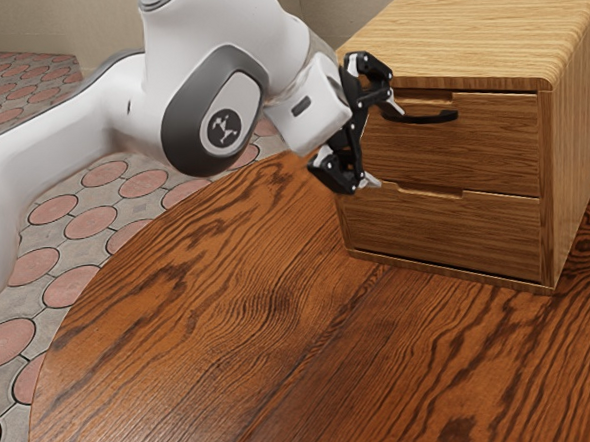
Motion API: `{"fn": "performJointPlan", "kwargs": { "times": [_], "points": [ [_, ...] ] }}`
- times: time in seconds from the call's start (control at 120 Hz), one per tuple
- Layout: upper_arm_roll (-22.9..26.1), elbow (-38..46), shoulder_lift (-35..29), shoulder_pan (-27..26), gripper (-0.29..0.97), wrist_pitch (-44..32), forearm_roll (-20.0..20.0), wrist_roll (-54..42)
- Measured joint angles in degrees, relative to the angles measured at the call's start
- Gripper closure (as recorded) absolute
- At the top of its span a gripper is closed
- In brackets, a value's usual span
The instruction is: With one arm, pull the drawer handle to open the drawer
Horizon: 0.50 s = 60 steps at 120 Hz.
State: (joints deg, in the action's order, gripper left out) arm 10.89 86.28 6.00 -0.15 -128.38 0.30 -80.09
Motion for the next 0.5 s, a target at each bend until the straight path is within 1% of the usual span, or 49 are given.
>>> {"fn": "performJointPlan", "kwargs": {
  "times": [0.275,0.5],
  "points": [
    [0.0,-1.7,2.4,0.0,0.00,-0.1,0.0,-1.2],
    [-0.2,-2.7,2.7,0.1,0.00,-0.1,0.2,-1.4]
  ]
}}
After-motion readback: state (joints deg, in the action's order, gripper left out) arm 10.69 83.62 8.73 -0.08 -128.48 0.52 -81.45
